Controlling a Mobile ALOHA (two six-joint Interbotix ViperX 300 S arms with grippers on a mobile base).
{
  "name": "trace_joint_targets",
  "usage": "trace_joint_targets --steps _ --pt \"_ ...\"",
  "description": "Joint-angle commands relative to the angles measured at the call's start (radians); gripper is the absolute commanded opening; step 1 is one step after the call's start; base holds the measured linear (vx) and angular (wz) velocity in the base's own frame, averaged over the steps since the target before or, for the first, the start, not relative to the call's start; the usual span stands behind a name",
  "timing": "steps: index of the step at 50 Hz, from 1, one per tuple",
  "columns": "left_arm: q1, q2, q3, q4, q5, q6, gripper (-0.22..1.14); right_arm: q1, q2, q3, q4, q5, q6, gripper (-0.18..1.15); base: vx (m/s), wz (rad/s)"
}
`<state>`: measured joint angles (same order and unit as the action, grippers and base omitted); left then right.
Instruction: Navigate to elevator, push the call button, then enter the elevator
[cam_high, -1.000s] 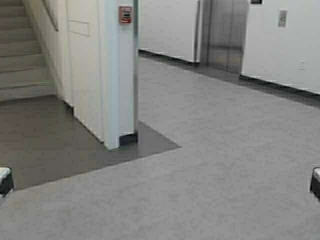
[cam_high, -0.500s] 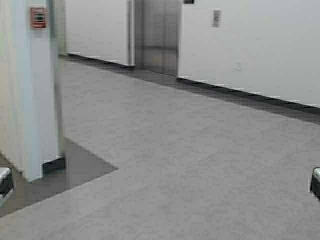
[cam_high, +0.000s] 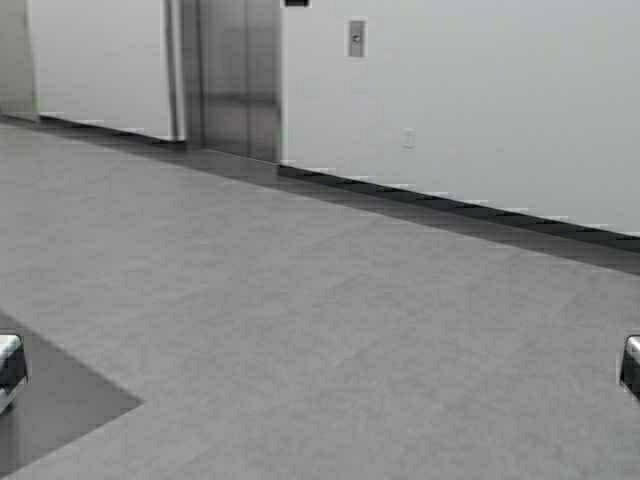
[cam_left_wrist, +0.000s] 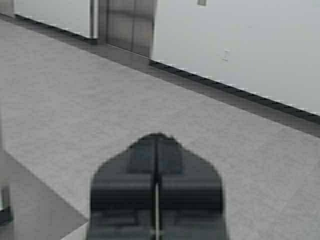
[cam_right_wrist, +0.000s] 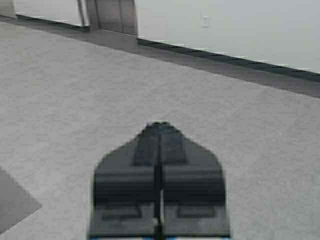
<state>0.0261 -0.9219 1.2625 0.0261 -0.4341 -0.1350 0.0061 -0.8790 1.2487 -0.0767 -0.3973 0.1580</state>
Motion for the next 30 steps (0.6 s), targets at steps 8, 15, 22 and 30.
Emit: trace_joint_targets --steps 8,15,22,30 --pt "0.002 -0.026 -0.006 -0.003 -0.006 -0.003 0.02 0.003 0.003 -0.023 0.000 -0.009 0.003 0.05 0.77 -0.18" --pt "0.002 -0.029 -0.003 -0.003 -0.006 0.002 0.02 0.003 0.008 -0.029 0.000 -0.009 0.009 0.05 0.78 -0.21" --pt "0.002 -0.020 0.000 -0.003 -0.006 -0.002 0.02 0.003 -0.003 -0.017 0.000 -0.009 0.009 0.05 0.77 -0.09" --pt "0.002 -0.020 -0.011 -0.002 -0.006 0.006 0.02 0.003 -0.015 -0.025 0.000 -0.009 0.005 0.05 0.74 0.10"
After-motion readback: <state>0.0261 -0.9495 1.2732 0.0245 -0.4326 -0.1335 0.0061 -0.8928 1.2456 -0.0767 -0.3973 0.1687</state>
